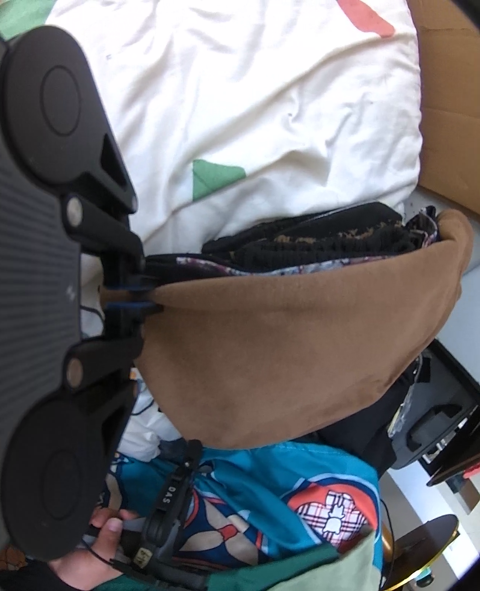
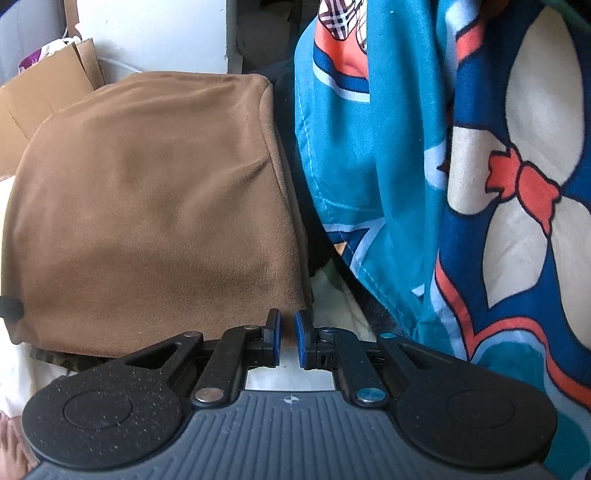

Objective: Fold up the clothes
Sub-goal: 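Open both tools and release the folded brown shirt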

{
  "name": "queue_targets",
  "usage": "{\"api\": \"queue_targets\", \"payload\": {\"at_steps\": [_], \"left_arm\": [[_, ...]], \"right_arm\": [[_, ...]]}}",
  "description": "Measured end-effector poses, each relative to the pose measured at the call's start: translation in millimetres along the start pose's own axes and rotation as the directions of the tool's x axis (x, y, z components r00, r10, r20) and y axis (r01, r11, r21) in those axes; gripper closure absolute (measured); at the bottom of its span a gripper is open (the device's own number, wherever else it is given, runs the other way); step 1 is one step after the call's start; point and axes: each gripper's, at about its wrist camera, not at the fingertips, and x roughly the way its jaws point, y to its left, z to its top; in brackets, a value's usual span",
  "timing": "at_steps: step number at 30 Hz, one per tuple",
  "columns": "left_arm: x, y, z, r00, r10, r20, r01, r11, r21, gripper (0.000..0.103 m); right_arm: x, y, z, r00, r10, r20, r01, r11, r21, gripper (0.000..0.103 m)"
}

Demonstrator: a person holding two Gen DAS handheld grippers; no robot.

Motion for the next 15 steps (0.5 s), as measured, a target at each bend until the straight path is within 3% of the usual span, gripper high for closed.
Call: {"api": "queue_targets", "payload": {"at_steps": [3,5,7,9,11,15], "left_arm": [[-8,-1,1,0.999,0.027,-0.024,-0.027,0.999,-0.02,0.094],[-15,-2,1,0.998,0.045,-0.031,-0.046,0.999,-0.027,0.092],[-25,-5,1,0.998,0.056,-0.034,-0.057,0.998,-0.035,0.089],[-37,-9,2,0.997,0.067,-0.028,-0.068,0.997,-0.035,0.081],[-49,-15,4,0.996,0.092,-0.024,-0.092,0.995,-0.035,0.061],[-69,-25,10,0.99,0.14,-0.027,-0.141,0.989,-0.037,0.047]], "right_arm": [[-5,0,0,1.0,0.017,-0.025,-0.016,0.999,0.048,0.082],[-9,0,1,0.999,0.035,-0.039,-0.03,0.992,0.123,0.071],[-15,4,4,0.998,0.053,-0.04,-0.046,0.985,0.166,0.069],[-21,7,8,0.997,0.056,-0.046,-0.047,0.981,0.187,0.068],[-27,9,15,0.997,0.066,-0.049,-0.054,0.976,0.209,0.062],[-49,8,22,0.997,0.057,-0.058,-0.043,0.972,0.229,0.047]]}}
